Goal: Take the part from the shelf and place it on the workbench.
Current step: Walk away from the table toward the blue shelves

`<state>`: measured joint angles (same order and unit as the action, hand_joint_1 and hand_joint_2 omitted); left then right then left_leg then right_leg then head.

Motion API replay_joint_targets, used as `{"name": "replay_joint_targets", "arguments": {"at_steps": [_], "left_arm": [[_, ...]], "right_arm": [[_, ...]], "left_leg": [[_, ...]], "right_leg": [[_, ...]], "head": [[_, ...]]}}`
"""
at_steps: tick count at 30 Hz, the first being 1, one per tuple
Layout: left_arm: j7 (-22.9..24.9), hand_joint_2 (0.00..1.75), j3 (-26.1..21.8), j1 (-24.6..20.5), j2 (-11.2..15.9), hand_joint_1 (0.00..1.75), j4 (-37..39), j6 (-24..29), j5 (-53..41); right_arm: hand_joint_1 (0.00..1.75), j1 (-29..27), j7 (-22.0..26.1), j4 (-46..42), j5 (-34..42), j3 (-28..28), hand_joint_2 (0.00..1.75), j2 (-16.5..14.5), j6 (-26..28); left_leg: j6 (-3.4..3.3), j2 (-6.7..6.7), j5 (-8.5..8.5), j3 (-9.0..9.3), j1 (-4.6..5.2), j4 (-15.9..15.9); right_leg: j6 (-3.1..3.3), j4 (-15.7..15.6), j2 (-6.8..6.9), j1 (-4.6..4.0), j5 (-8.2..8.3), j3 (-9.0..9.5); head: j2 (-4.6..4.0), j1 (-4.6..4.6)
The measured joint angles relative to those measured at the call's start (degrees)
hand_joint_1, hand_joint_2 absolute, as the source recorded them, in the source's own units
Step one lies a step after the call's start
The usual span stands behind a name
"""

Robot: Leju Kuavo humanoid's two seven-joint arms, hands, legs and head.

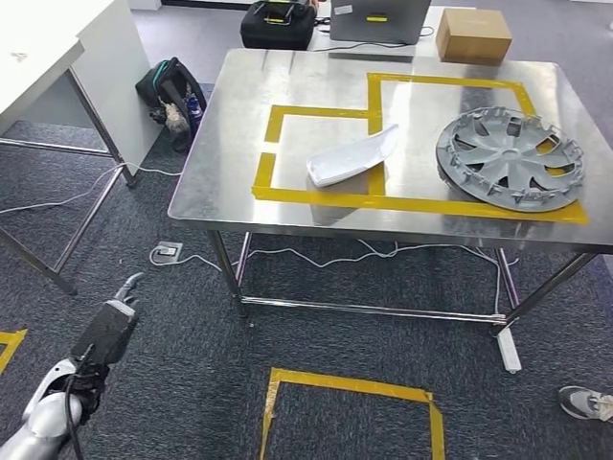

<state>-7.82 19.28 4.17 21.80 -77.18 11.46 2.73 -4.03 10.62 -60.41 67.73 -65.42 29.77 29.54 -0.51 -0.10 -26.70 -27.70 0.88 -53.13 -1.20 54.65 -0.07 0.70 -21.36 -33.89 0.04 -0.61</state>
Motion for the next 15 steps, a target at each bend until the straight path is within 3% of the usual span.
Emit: {"name": "replay_joint_targets", "arguments": {"at_steps": [2,4,8,15], "left_arm": [[3.37,1.75,2.07,-0.93,0.61,0.00,4.47,-1.41,-0.28],[6.48,1.75,3.93,-1.74,0.88,0.00,8.73,-2.32,-0.26],[10.84,0.00,7.95,-2.88,0.86,0.00,17.68,-3.09,1.83],[12.76,0.00,14.11,-2.91,0.33,0.00,30.03,-2.71,14.18]], "right_arm": [[0.00,0.08,-0.10,0.22,0.15,-0.19,0.00,-0.03,0.12],[0.00,0.26,-0.31,0.48,0.20,-0.39,0.00,-0.08,0.14],[0.00,1.00,-0.74,1.17,0.20,-0.58,0.00,-0.38,-0.05],[0.00,1.44,-0.74,2.56,0.42,-0.66,0.00,-0.97,-0.36]], "left_leg": [[-0.16,0.04,0.27,-0.53,0.07,-0.18],[-0.18,0.04,0.34,-0.79,0.10,-0.28],[-0.17,0.06,0.35,-0.98,0.11,-0.31],[-0.09,0.06,0.57,-1.44,0.10,-0.38]], "right_leg": [[-0.81,-0.14,-0.10,0.13,0.44,-0.27],[-1.00,-0.16,-0.12,0.17,0.57,-0.49],[-1.28,-0.15,-0.14,0.20,0.61,-0.67],[-1.55,-0.07,-0.15,0.24,0.74,-1.06]], "head": [[0.00,-0.01],[0.00,-0.02],[0.00,-0.02],[0.00,-0.04]]}}
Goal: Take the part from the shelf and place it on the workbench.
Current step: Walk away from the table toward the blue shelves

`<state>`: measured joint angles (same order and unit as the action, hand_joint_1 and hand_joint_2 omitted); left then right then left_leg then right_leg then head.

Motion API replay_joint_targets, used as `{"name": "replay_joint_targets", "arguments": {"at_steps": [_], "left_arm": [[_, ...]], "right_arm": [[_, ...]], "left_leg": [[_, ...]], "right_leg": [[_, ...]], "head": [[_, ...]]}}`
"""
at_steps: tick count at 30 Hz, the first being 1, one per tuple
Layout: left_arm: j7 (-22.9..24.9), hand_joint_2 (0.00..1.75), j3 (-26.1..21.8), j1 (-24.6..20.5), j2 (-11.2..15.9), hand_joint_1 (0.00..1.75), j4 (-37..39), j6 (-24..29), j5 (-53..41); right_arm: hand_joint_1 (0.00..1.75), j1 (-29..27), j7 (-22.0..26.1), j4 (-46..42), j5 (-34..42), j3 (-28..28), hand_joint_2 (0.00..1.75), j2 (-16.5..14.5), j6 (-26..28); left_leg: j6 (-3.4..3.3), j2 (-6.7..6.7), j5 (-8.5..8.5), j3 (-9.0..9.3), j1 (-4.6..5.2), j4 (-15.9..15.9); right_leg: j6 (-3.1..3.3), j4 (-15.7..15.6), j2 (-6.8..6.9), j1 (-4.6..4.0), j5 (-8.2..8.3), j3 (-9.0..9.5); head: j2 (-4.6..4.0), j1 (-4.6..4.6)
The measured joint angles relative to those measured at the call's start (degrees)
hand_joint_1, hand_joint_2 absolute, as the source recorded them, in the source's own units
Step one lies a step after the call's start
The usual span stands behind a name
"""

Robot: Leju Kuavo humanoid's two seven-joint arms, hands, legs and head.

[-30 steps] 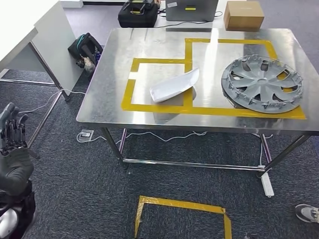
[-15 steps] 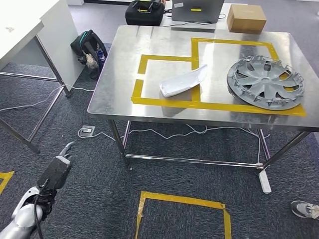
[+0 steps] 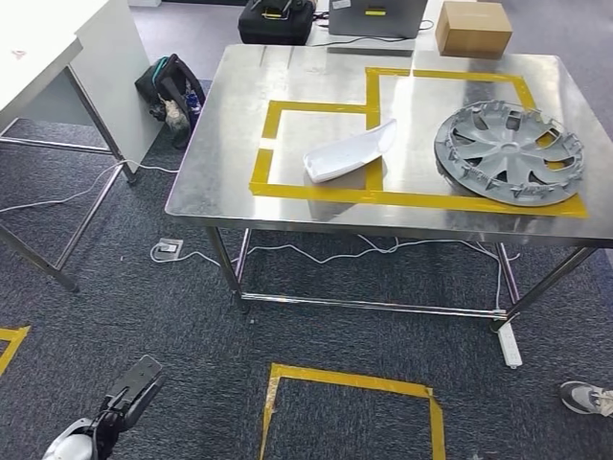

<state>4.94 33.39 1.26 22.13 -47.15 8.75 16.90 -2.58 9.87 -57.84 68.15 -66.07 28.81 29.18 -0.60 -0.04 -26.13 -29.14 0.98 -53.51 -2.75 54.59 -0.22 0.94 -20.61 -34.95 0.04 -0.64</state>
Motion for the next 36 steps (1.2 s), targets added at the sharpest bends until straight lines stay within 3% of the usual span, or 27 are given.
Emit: {"name": "replay_joint_targets", "arguments": {"at_steps": [7,8,10,12,13,14,15,18,19,20,23,24,26,28,29,30,31,33,35,36], "left_arm": [[1.15,0.00,5.62,1.41,0.55,0.00,5.60,2.16,8.96],[1.15,0.00,6.07,1.45,0.62,0.00,5.93,2.26,9.18],[1.15,0.00,6.87,1.43,0.70,0.00,6.48,2.44,9.69],[1.15,0.00,7.81,1.43,0.70,0.00,6.97,2.51,10.63],[1.11,0.00,8.33,1.44,0.67,0.00,7.22,2.51,11.25],[1.02,0.00,8.88,1.41,0.67,0.00,7.46,2.50,11.91],[0.87,0.00,9.49,1.34,0.65,0.00,7.73,2.47,12.57],[0.50,0.00,11.10,0.87,0.70,0.00,8.40,2.17,14.00],[0.42,0.00,11.49,0.63,0.81,0.00,8.57,2.04,14.22],[0.35,0.00,11.84,0.37,0.93,0.00,8.73,1.93,14.40],[0.24,0.00,12.73,-0.21,1.07,0.00,9.20,1.71,14.71],[0.20,0.00,13.00,-0.28,1.05,0.00,9.35,1.61,14.80],[-0.06,0.00,13.56,-0.50,0.99,0.00,9.64,1.38,15.03],[-0.39,0.00,14.08,-0.91,0.90,0.00,9.97,1.13,15.38],[-0.51,0.00,14.30,-1.08,0.84,0.00,10.13,0.99,15.55],[-0.56,0.00,14.49,-1.22,0.76,0.00,10.27,0.91,15.63],[-0.59,0.00,14.66,-1.33,0.71,0.00,10.40,0.87,15.67],[-0.60,0.00,14.96,-1.66,0.67,0.00,10.57,0.85,15.69],[-0.68,0.00,15.17,-2.09,0.66,0.00,10.67,0.86,15.69],[-0.73,0.00,15.26,-2.23,0.66,0.00,10.73,0.86,15.71]], "right_arm": [[0.00,0.09,-0.48,1.33,0.80,-0.06,0.00,-0.64,-0.55],[0.00,0.08,-0.48,1.45,0.81,-0.07,0.00,-0.67,-0.56],[0.00,0.06,-0.49,1.69,0.84,-0.09,0.00,-0.71,-0.57],[0.00,0.08,-0.50,1.93,0.87,-0.11,0.00,-0.74,-0.58],[0.00,0.11,-0.49,2.06,0.87,-0.13,0.00,-0.77,-0.58],[0.00,0.13,-0.49,2.15,0.86,-0.14,0.00,-0.79,-0.58],[0.00,0.16,-0.47,2.26,0.85,-0.16,0.00,-0.80,-0.56],[0.00,0.61,-0.34,2.44,0.75,-0.13,0.00,-0.86,-0.40],[0.00,0.81,-0.28,2.47,0.71,-0.10,0.00,-0.90,-0.35],[0.00,0.99,-0.22,2.51,0.68,-0.08,0.00,-0.93,-0.31],[0.00,1.17,-0.17,2.62,0.66,-0.08,0.00,-0.97,-0.24],[0.00,1.21,-0.16,2.64,0.65,-0.08,0.00,-0.98,-0.22],[0.00,1.27,-0.16,2.71,0.63,-0.08,0.00,-0.98,-0.23],[0.00,1.23,-0.20,2.81,0.62,-0.10,0.00,-0.98,-0.29],[0.00,1.21,-0.22,2.86,0.61,-0.11,0.00,-0.98,-0.33],[0.00,1.20,-0.25,2.91,0.61,-0.13,0.00,-0.98,-0.37],[0.00,1.21,-0.27,2.96,0.61,-0.13,0.00,-0.98,-0.40],[0.00,1.22,-0.28,3.03,0.61,-0.13,0.00,-0.98,-0.42],[0.00,1.26,-0.28,3.10,0.59,-0.11,0.00,-0.98,-0.43],[0.00,1.27,-0.28,3.13,0.58,-0.11,0.00,-0.99,-0.44]], "left_leg": [[-0.82,0.03,0.50,-0.26,0.11,-0.11],[-1.06,0.08,0.92,-0.28,-0.04,0.09],[-1.51,0.19,1.80,-0.56,-0.36,0.41],[-1.60,0.20,2.27,-1.32,-0.33,0.29],[-1.50,0.20,2.50,-1.78,-0.32,0.19],[-1.37,0.20,2.73,-2.26,-0.34,0.04],[-1.19,0.20,2.94,-2.74,-0.42,-0.16],[-0.37,0.12,3.43,-4.00,-0.73,-1.09],[-0.03,0.06,3.60,-4.25,-0.73,-1.45],[0.31,-0.01,3.79,-4.46,-0.69,-1.76],[1.33,-0.15,3.91,-5.16,-0.78,-2.36],[1.67,-0.15,2.60,-5.72,-0.87,-3.27],[2.22,-0.11,-2.71,-7.65,-1.03,-8.38],[2.49,-0.09,-7.40,-9.59,-1.08,-15.88],[2.50,-0.09,-7.92,-9.77,-1.08,-18.33],[2.42,-0.09,-7.19,-9.03,-1.09,-18.93],[2.26,-0.09,-5.67,-7.22,-1.09,-17.36],[1.86,-0.10,-3.30,-1.13,-1.05,-9.53],[1.42,-0.17,-3.36,3.58,-0.87,-2.33],[1.14,-0.20,-3.64,4.39,-0.70,-0.67]], "right_leg": [[-0.89,-0.09,0.05,0.28,0.40,-0.10],[-1.00,0.42,0.05,0.26,-0.28,-0.36],[-1.11,4.87,0.05,0.20,-4.26,-1.96],[-1.17,13.31,0.04,0.18,-9.87,-4.56],[-1.24,16.71,0.04,0.18,-11.63,-5.32],[-1.31,17.94,0.04,0.19,-12.17,-5.00],[-1.36,16.72,0.05,0.22,-11.65,-3.47],[-1.56,4.97,-0.07,0.30,-8.57,4.96],[-1.43,2.59,-0.22,0.26,-8.13,6.57],[-1.15,1.73,-0.39,0.18,-8.12,6.99],[0.39,2.50,-0.45,0.09,-7.55,5.58],[0.98,2.56,-0.37,0.11,-7.15,5.13],[1.91,2.56,-0.23,0.08,-6.04,3.79],[2.20,2.61,-0.20,-0.09,-4.80,2.21],[2.18,2.65,-0.20,-0.17,-4.21,1.43],[2.10,2.67,-0.19,-0.25,-3.62,0.67],[1.98,2.68,-0.21,-0.30,-3.05,-0.02],[1.65,2.71,-0.24,-0.41,-1.98,-1.10],[1.15,2.65,-0.24,-0.52,-0.92,-1.66],[0.82,2.48,-0.23,-0.50,-0.40,-1.80]], "head": [[0.00,-0.03],[0.00,0.00],[0.00,0.15],[0.00,0.24],[0.00,0.22],[0.00,0.23],[0.00,0.24],[0.00,0.23],[0.00,0.20],[0.00,0.15],[0.00,0.00],[0.00,-0.03],[0.00,-0.17],[0.00,-0.26],[0.00,-0.26],[0.00,-0.27],[0.00,-0.26],[0.00,-0.28],[0.00,-0.22],[0.01,-0.28]]}}
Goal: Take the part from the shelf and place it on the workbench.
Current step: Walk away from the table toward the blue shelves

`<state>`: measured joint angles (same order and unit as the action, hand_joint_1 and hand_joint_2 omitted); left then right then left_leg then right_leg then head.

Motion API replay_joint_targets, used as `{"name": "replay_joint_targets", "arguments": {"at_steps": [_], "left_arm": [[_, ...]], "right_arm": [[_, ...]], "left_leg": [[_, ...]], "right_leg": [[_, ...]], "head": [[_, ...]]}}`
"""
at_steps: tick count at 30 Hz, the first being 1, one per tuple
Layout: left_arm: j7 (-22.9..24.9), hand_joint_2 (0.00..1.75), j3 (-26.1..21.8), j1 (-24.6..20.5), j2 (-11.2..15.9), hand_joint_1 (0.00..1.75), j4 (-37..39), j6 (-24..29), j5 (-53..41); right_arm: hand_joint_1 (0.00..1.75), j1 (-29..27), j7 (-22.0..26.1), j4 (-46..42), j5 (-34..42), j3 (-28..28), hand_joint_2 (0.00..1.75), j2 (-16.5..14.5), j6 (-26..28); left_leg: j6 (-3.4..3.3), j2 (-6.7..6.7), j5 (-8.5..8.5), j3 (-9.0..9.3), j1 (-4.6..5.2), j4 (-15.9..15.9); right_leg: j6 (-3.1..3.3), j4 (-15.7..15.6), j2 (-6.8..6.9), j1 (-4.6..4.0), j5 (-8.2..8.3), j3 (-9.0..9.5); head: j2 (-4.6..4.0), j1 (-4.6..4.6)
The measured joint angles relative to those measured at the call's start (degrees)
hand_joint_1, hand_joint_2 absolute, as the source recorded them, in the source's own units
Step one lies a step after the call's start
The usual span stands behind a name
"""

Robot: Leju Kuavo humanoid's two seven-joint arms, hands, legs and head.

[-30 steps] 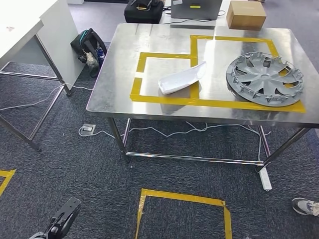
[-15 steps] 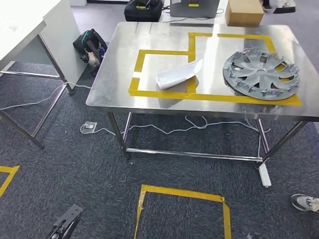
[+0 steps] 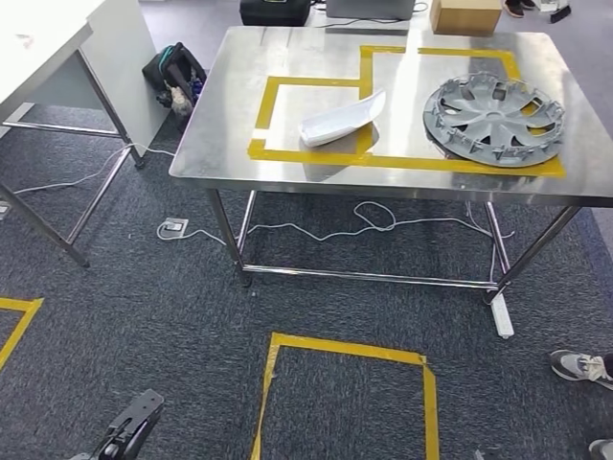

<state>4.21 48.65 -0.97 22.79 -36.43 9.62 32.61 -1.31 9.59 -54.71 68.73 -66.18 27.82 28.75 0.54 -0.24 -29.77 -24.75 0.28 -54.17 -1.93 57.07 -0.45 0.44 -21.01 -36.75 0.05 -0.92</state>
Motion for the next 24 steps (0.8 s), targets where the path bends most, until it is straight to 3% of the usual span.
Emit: {"name": "replay_joint_targets", "arguments": {"at_steps": [2,3,5,7,8,9,10,11,13,14,17,19,22,23,24], "left_arm": [[-0.09,0.00,0.20,-0.03,-0.02,0.00,0.19,-0.02,0.15],[-0.20,0.00,0.30,-0.02,-0.01,0.00,0.31,-0.03,0.28],[-0.56,0.00,0.55,-0.06,-0.02,0.00,0.54,-0.07,0.71],[-0.95,0.00,0.90,-0.11,-0.08,0.00,0.74,-0.12,1.23],[-1.09,0.00,1.11,-0.13,-0.12,0.00,0.82,-0.15,1.41],[-1.24,0.00,1.36,-0.14,-0.16,0.00,0.91,-0.15,1.62],[-1.37,0.00,1.60,-0.15,-0.21,0.00,0.99,-0.15,1.82],[-1.49,0.00,1.83,-0.18,-0.24,0.00,1.06,-0.15,1.99],[-1.68,0.00,2.30,-0.34,-0.28,0.00,1.22,-0.15,2.40],[-1.73,0.00,2.57,-0.48,-0.27,0.00,1.32,-0.16,2.57],[-1.76,0.00,3.26,-0.94,-0.19,0.00,1.56,-0.27,2.85],[-1.82,0.00,3.54,-1.07,-0.14,0.00,1.64,-0.39,2.95],[-1.91,0.00,4.05,-1.12,-0.15,0.00,1.86,-0.60,3.15],[-1.91,0.00,4.27,-1.12,-0.17,0.00,1.93,-0.71,3.22],[-1.93,0.00,4.46,-1.12,-0.19,0.00,1.98,-0.84,3.26]], "right_arm": [[0.00,-0.12,-0.01,0.05,-0.02,-0.03,0.00,-0.02,-0.02],[0.00,-0.27,-0.02,0.07,-0.03,-0.08,0.00,-0.03,-0.03],[0.00,-0.55,-0.05,0.11,-0.03,-0.25,0.00,-0.04,-0.05],[0.00,-0.62,-0.08,0.15,0.04,-0.38,0.00,-0.06,-0.19],[0.00,-0.63,-0.09,0.18,0.08,-0.42,0.00,-0.08,-0.28],[0.00,-0.67,-0.10,0.22,0.13,-0.46,0.00,-0.11,-0.37],[0.00,-0.71,-0.09,0.28,0.18,-0.51,0.00,-0.14,-0.45],[0.00,-0.71,-0.06,0.33,0.21,-0.54,0.00,-0.15,-0.52],[0.00,-0.49,0.06,0.42,0.28,-0.54,0.00,-0.19,-0.70],[0.00,-0.35,0.14,0.44,0.31,-0.52,0.00,-0.21,-0.78],[0.00,-0.22,0.25,0.57,0.40,-0.56,0.00,-0.30,-1.04],[0.00,-0.20,0.27,0.63,0.43,-0.61,0.00,-0.32,-1.19],[0.00,-0.16,0.31,0.70,0.43,-0.63,0.00,-0.38,-1.31],[0.00,-0.21,0.31,0.75,0.43,-0.65,0.00,-0.41,-1.33],[0.00,-0.27,0.30,0.80,0.43,-0.68,0.00,-0.43,-1.36]], "left_leg": [[-0.84,0.05,0.57,-0.59,0.15,0.59],[-1.37,0.11,1.02,-0.94,0.15,0.64],[-2.16,0.22,2.01,-1.77,0.07,0.73],[-2.46,0.35,2.88,-2.79,0.19,0.66],[-2.49,0.47,3.28,-3.29,0.26,0.61],[-2.49,0.64,3.61,-3.72,0.32,0.57],[-2.44,0.83,3.86,-4.04,0.36,0.54],[-2.36,1.03,4.03,-4.23,0.38,0.49],[-2.04,1.52,4.22,-4.44,0.58,0.30],[-1.83,1.78,4.30,-4.48,0.71,0.13],[-0.98,2.41,4.48,-4.76,0.77,-0.33],[-0.15,1.88,2.70,-5.79,0.60,-2.38],[0.74,0.91,-3.39,-10.61,0.21,-13.18],[0.86,0.87,-4.43,-12.00,0.09,-16.34],[0.90,0.85,-4.27,-12.52,-0.02,-17.62]], "right_leg": [[-0.71,-0.42,0.00,0.21,0.72,-0.22],[-0.99,-0.03,0.04,0.30,0.09,-0.61],[-1.33,4.15,0.09,0.36,-4.03,-2.27],[-1.57,12.09,0.11,0.31,-8.98,-4.61],[-1.65,15.22,0.10,0.29,-9.99,-5.22],[-1.66,16.29,0.12,0.27,-9.76,-4.78],[-1.60,14.87,0.18,0.26,-8.68,-3.11],[-1.52,11.26,0.47,0.25,-7.28,-0.30],[-1.18,2.76,1.84,0.03,-6.07,5.62],[-0.91,0.10,2.33,-0.09,-6.03,7.33],[0.12,-1.09,1.85,-0.21,-5.94,7.50],[0.96,-1.22,1.22,-0.01,-5.44,7.02],[1.63,-1.28,0.19,0.07,-4.65,6.02],[1.64,-1.27,-0.20,0.07,-4.43,5.69],[1.58,-1.25,-0.63,0.07,-4.22,5.40]], "head": [[0.00,-0.14],[0.00,-0.16],[-0.01,0.09],[-0.01,0.34],[-0.01,0.36],[-0.01,0.36],[-0.01,0.36],[-0.01,0.37],[-0.01,0.36],[-0.01,0.32],[-0.01,0.21],[-0.01,0.09],[-0.01,-0.09],[-0.01,-0.09],[-0.01,-0.08]]}}
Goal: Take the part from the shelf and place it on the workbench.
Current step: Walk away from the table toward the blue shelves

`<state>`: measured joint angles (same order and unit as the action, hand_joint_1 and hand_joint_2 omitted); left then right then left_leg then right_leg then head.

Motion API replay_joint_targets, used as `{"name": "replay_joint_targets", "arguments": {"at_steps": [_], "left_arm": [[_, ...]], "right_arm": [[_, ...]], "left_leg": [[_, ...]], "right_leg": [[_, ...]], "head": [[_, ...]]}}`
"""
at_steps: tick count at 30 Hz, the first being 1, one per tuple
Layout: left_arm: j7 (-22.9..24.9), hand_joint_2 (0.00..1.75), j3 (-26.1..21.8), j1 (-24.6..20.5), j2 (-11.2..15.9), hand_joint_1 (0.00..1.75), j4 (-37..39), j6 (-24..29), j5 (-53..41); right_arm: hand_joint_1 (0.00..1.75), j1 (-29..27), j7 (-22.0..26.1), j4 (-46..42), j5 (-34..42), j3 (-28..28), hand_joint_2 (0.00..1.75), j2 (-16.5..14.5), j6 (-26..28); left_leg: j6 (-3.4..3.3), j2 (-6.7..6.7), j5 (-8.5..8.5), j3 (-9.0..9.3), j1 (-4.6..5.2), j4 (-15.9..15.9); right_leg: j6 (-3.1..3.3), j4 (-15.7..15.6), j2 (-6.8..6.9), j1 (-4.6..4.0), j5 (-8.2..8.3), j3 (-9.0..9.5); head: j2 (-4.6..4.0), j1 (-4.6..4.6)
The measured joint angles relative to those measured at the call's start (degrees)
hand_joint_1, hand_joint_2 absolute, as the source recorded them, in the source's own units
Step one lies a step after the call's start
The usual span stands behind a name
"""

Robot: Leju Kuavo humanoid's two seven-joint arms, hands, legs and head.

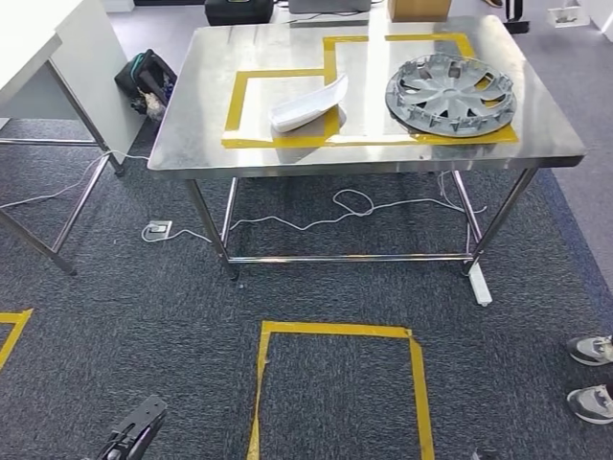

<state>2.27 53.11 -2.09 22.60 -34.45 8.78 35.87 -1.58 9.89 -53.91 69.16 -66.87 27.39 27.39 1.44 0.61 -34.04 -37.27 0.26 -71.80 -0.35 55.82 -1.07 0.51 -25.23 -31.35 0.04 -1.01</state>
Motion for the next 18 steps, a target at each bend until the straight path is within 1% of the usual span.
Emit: {"name": "replay_joint_targets", "arguments": {"at_steps": [1,2,3,4,5,6,7,8,9,10,11,12,13,14,15,16,17,18], "left_arm": [[-0.06,0.00,0.18,-0.01,0.01,0.00,0.05,-0.11,0.04],[-0.16,0.00,0.33,-0.04,0.05,0.00,0.11,-0.18,0.12],[-0.30,0.00,0.45,-0.08,0.11,0.00,0.19,-0.20,0.31],[-0.45,0.00,0.58,-0.12,0.19,0.00,0.25,-0.15,0.55],[-0.56,0.00,0.76,-0.17,0.26,0.00,0.31,-0.09,0.84],[-0.63,0.00,0.98,-0.23,0.32,0.00,0.34,-0.02,1.11],[-0.68,0.00,1.21,-0.27,0.38,0.00,0.35,0.04,1.31],[-0.70,0.00,1.42,-0.30,0.42,0.00,0.36,0.07,1.48],[-0.72,0.00,1.57,-0.32,0.48,0.00,0.36,0.11,1.60],[-0.75,0.00,1.68,-0.32,0.54,0.00,0.36,0.18,1.74],[-0.78,0.00,1.77,-0.28,0.61,0.00,0.36,0.27,1.93],[-0.80,0.00,1.86,-0.21,0.69,0.00,0.38,0.39,2.20],[-0.81,0.00,1.99,-0.10,0.78,0.00,0.39,0.57,2.59],[-0.80,0.00,2.16,0.03,0.86,0.00,0.41,0.76,3.08],[-0.80,0.00,2.40,0.17,0.97,0.00,0.42,1.02,3.63],[-0.79,0.00,2.64,0.31,1.07,0.00,0.42,1.31,4.20],[-0.79,0.00,2.87,0.44,1.20,0.00,0.42,1.61,4.76],[-0.79,0.00,3.07,0.56,1.34,0.00,0.42,1.88,5.24]], "right_arm": [[0.00,-0.05,-0.02,0.05,0.01,-0.03,0.00,-0.02,-0.03],[0.00,-0.08,-0.07,0.09,0.03,-0.07,0.00,-0.04,-0.05],[0.00,-0.09,-0.13,0.10,0.09,-0.09,0.00,-0.06,-0.10],[0.00,-0.06,-0.21,0.11,0.17,-0.11,0.00,-0.07,-0.16],[0.00,-0.04,-0.28,0.13,0.26,-0.12,0.00,-0.08,-0.23],[0.00,-0.04,-0.33,0.13,0.36,-0.14,0.00,-0.09,-0.30],[0.00,-0.11,-0.37,0.15,0.44,-0.16,0.00,-0.09,-0.36],[0.00,-0.25,-0.38,0.17,0.50,-0.21,0.00,-0.09,-0.40],[0.00,-0.40,-0.40,0.19,0.54,-0.28,0.00,-0.09,-0.43],[0.00,-0.50,-0.42,0.21,0.58,-0.35,0.00,-0.10,-0.47],[0.00,-0.49,-0.42,0.23,0.61,-0.42,0.00,-0.10,-0.54],[0.00,-0.42,-0.43,0.25,0.66,-0.47,0.00,-0.13,-0.66],[0.00,-0.35,-0.43,0.29,0.71,-0.50,0.00,-0.17,-0.79],[0.00,-0.33,-0.42,0.34,0.79,-0.55,0.00,-0.23,-0.95],[0.00,-0.37,-0.39,0.40,0.89,-0.62,0.00,-0.31,-1.08],[0.00,-0.41,-0.36,0.47,0.99,-0.72,0.00,-0.37,-1.17],[0.00,-0.44,-0.31,0.54,1.11,-0.83,0.00,-0.41,-1.25],[0.00,-0.44,-0.24,0.61,1.23,-0.92,0.00,-0.43,-1.29]], "left_leg": [[-0.01,-0.04,1.28,0.58,-0.10,0.96],[-0.09,-0.26,3.27,2.21,-0.20,3.97],[-0.20,-1.00,5.25,4.46,-0.32,8.09],[-0.33,-1.95,6.67,6.66,-0.43,12.09],[-0.45,-2.78,7.39,8.18,-0.52,15.00],[-0.59,-3.32,7.49,8.89,-0.57,16.55],[-0.77,-3.24,7.39,8.94,-0.54,16.99],[-1.07,-2.80,7.43,8.72,-0.58,17.06],[-1.43,-2.33,7.53,8.57,-0.63,17.12],[-1.86,-1.89,7.70,8.44,-0.67,17.20],[-2.26,-1.39,7.89,8.30,-0.69,17.29],[-2.53,-0.91,7.99,8.12,-0.61,17.28],[-2.73,-0.42,8.08,7.94,-0.51,17.26],[-2.82,0.10,8.16,7.79,-0.42,17.23],[-2.86,0.58,8.21,7.71,-0.36,17.20],[-2.87,1.04,8.23,7.69,-0.33,17.17],[-2.83,1.46,8.21,7.73,-0.32,17.11],[-2.72,1.88,8.14,7.77,-0.31,16.99]], "right_leg": [[-0.10,0.03,-0.43,0.01,0.19,-0.23],[-0.25,0.06,-0.91,0.04,0.37,-0.39],[-0.43,0.09,-1.35,0.07,0.53,-0.53],[-0.66,0.18,-1.80,0.02,0.67,-0.72],[-0.95,0.28,-2.23,-0.03,0.86,-0.95],[-1.28,0.37,-2.62,-0.10,1.07,-1.25],[-1.65,0.40,-3.02,-0.14,1.31,-1.54],[-2.00,0.42,-3.24,-0.11,1.47,-1.90],[-2.30,0.76,-2.90,-0.09,1.25,-2.32],[-2.56,2.00,-2.16,-0.08,0.36,-3.03],[-2.77,4.61,-1.20,-0.08,-1.29,-4.30],[-2.96,8.34,-0.23,-0.09,-3.41,-5.87],[-3.12,12.60,0.29,-0.07,-5.50,-7.65],[-3.24,16.09,0.51,-0.05,-6.93,-9.03],[-3.30,17.72,0.61,-0.03,-7.30,-9.45],[-3.31,17.12,0.69,-0.02,-6.64,-8.76],[-3.27,14.36,0.90,-0.02,-5.16,-6.97],[-3.19,10.30,1.47,-0.02,-3.38,-4.50]], "head": [[0.00,0.00],[0.00,-0.01],[0.00,-0.01],[0.00,0.01],[0.00,0.03],[0.00,0.04],[0.00,0.08],[0.00,0.07],[0.00,0.15],[0.00,0.32],[0.00,0.44],[0.00,0.61],[0.00,0.67],[0.00,0.65],[0.00,0.67],[0.00,0.67],[0.00,0.67],[0.00,0.67]]}}
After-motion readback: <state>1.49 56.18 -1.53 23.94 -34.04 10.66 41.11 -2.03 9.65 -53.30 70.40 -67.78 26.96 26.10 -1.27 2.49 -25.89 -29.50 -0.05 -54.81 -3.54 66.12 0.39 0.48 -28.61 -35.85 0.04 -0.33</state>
